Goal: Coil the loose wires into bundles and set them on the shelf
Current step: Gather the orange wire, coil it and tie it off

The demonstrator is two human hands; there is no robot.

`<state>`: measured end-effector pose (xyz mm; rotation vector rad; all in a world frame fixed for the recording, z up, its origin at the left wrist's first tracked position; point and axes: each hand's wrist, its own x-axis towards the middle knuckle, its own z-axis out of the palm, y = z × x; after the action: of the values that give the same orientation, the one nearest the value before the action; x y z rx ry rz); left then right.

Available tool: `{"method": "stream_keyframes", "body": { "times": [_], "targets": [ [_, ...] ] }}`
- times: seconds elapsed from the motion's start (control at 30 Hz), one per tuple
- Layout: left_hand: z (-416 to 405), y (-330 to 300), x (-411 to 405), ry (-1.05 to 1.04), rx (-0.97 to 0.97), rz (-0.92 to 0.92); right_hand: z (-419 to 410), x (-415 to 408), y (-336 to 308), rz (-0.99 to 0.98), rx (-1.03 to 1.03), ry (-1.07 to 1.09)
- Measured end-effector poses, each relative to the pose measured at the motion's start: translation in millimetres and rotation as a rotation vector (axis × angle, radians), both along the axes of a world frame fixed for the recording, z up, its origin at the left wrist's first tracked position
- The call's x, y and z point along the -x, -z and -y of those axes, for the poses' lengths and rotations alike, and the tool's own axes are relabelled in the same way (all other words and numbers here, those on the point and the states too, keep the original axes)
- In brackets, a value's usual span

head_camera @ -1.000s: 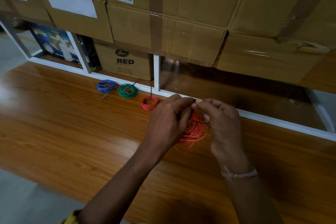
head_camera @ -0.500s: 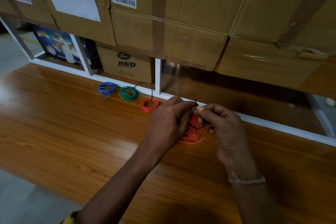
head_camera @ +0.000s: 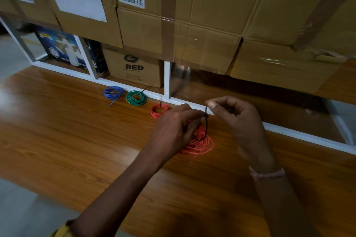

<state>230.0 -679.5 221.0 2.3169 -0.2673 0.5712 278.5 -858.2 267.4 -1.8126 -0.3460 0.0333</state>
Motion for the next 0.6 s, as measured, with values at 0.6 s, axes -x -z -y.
{"method": "stream_keyframes", "body": {
  "times": [0.6],
  "targets": [
    [-6, 8, -4, 0.209, 0.45, -0.29, -8, -25, 20, -0.08, -0.006, -0.048]
  ]
}}
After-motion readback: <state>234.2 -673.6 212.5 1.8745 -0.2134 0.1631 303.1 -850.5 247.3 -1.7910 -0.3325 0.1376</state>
